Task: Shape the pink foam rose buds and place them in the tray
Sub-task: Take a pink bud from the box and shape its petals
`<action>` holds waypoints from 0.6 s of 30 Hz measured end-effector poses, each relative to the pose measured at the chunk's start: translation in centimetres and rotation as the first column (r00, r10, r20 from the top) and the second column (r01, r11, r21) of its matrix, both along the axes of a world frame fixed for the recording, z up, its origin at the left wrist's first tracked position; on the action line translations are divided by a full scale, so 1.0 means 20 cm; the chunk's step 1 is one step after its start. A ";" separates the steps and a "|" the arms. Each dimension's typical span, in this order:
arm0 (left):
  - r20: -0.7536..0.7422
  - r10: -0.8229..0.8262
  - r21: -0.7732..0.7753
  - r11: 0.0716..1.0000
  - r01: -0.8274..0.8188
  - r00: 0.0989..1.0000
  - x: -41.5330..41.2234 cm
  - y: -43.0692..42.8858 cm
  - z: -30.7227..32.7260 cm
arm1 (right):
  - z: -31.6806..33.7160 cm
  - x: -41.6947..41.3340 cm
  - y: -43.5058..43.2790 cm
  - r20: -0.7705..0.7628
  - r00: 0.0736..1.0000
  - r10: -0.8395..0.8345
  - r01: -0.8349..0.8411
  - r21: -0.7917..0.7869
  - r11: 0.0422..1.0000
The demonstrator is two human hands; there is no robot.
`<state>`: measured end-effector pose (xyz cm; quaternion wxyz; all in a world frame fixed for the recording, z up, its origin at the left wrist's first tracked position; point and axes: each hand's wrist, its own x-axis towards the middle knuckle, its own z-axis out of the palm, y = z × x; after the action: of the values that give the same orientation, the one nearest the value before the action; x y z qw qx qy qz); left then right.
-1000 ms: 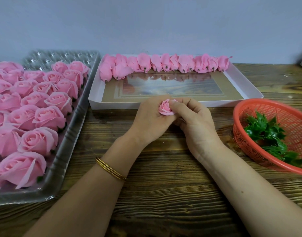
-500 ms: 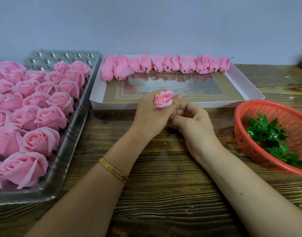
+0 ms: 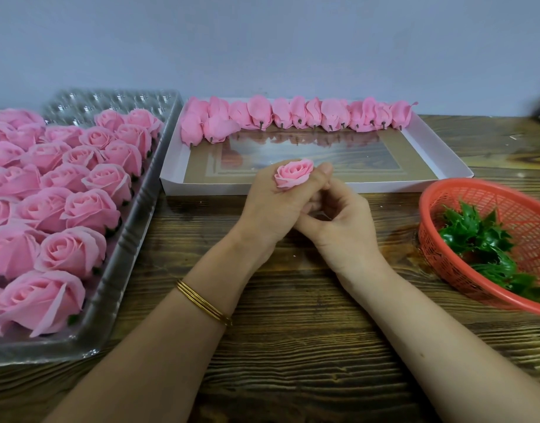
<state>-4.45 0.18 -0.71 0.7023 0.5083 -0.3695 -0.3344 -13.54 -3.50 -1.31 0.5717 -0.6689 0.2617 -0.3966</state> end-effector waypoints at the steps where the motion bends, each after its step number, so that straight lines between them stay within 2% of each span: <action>1: 0.003 -0.001 0.009 1.000 0.001 1.000 0.00 0.00 0.00 | 0.00 0.00 0.00 0.003 1.000 0.006 -0.006 -0.001 1.000; 13: -0.061 -0.098 0.071 0.992 0.102 0.993 0.05 0.01 0.00 | 0.00 -0.01 0.00 0.003 0.995 0.101 -0.101 0.043 0.994; 18: -0.069 -0.133 0.074 0.988 0.138 0.989 0.05 0.02 0.01 | 0.00 -0.02 -0.01 0.016 0.989 0.150 -0.151 0.118 0.981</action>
<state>-3.37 0.58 -0.50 0.6688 0.4982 -0.3673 -0.4118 -13.86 -3.65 -1.33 0.6399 -0.6499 0.2315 -0.3384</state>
